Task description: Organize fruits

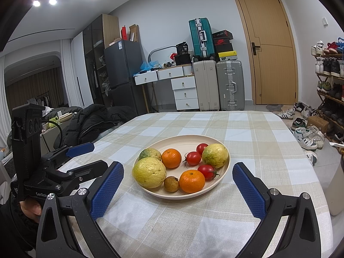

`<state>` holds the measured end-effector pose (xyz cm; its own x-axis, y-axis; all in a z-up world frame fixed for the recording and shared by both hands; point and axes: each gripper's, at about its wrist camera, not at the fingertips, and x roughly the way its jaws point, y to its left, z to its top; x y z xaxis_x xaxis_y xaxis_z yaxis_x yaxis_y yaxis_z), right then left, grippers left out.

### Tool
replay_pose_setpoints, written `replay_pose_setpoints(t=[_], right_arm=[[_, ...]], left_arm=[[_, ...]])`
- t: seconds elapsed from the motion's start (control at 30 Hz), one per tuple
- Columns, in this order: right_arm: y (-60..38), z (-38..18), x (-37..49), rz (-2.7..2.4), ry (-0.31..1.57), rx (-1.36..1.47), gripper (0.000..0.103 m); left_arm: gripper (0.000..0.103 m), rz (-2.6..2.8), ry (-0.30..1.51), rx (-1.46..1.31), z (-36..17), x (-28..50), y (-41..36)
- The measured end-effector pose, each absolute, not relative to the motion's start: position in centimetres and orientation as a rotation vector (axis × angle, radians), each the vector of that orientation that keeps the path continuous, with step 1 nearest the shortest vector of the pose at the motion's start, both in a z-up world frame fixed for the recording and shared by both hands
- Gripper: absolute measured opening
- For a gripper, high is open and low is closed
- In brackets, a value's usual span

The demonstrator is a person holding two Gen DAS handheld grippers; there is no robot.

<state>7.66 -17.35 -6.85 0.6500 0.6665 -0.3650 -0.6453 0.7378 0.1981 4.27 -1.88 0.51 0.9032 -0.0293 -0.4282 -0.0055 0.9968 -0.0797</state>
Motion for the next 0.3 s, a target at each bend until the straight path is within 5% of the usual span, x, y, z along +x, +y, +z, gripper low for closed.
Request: replay_pose_setpoints(t=[0.3], right_arm=[[-17.35,-6.85,7.66,0.746,0.436,0.052,0.103]], left_arm=[[0.102,-0.011,0.444,-0.080,0.52,4.29,-1.87]])
